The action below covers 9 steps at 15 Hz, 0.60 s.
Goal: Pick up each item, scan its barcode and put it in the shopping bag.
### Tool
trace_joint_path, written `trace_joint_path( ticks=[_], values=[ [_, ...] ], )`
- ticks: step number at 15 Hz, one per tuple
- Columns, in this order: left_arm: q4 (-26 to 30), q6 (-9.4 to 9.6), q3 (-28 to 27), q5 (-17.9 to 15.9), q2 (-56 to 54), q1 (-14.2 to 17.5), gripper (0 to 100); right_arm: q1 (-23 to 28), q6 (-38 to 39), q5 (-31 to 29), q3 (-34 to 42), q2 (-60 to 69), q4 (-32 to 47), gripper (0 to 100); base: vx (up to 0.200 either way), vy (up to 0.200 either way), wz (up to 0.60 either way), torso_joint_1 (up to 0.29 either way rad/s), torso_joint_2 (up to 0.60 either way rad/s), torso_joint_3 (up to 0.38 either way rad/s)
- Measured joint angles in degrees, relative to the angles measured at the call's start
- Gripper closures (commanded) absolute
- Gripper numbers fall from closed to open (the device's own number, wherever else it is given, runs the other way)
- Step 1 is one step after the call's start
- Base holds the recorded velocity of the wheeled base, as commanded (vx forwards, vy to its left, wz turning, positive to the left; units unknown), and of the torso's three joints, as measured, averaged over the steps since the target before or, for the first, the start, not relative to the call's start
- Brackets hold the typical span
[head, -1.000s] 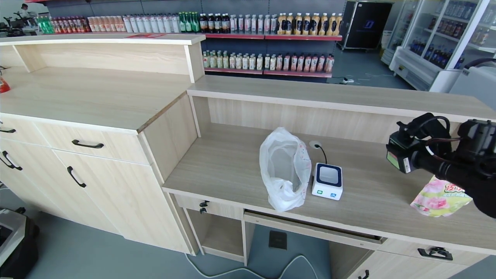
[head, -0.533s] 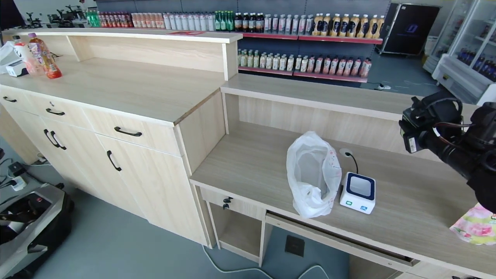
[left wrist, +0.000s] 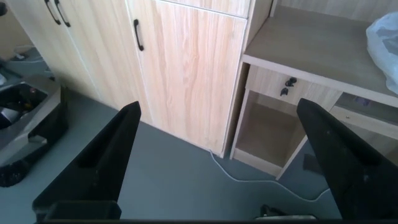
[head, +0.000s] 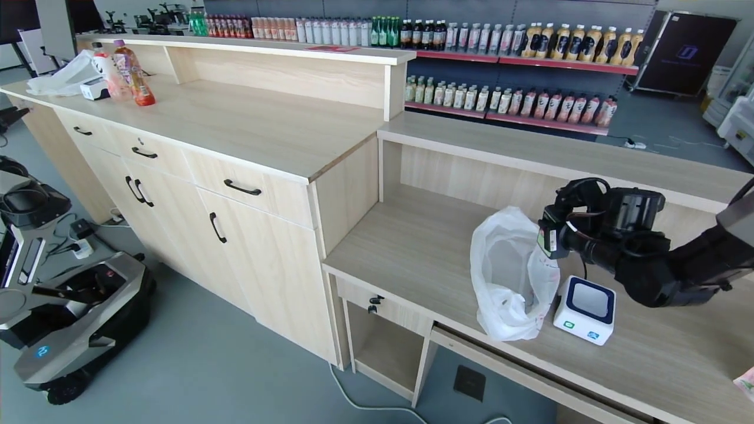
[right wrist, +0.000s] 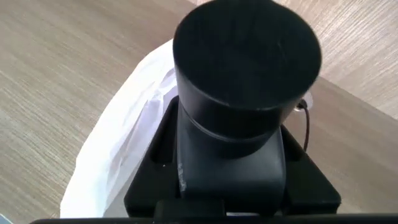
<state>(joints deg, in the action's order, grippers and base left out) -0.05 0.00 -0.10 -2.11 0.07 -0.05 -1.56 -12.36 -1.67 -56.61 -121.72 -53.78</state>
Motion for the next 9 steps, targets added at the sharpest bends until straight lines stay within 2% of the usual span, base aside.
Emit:
trace_joint_path(
  ticks=[4, 9],
  values=[
    [0.0, 0.0, 0.0, 0.0, 0.0, 0.0, 0, 0.9, 4.4, 0.1, -5.2, -5.5, 1.1, 100, 0.0, 0.0, 0.0, 0.0, 0.0, 0.0],
    [0.0, 0.0, 0.0, 0.0, 0.0, 0.0, 0, 0.8, 4.9, 1.6, -10.9, -11.5, 1.2, 100, 0.0, 0.0, 0.0, 0.0, 0.0, 0.0]
  ],
)
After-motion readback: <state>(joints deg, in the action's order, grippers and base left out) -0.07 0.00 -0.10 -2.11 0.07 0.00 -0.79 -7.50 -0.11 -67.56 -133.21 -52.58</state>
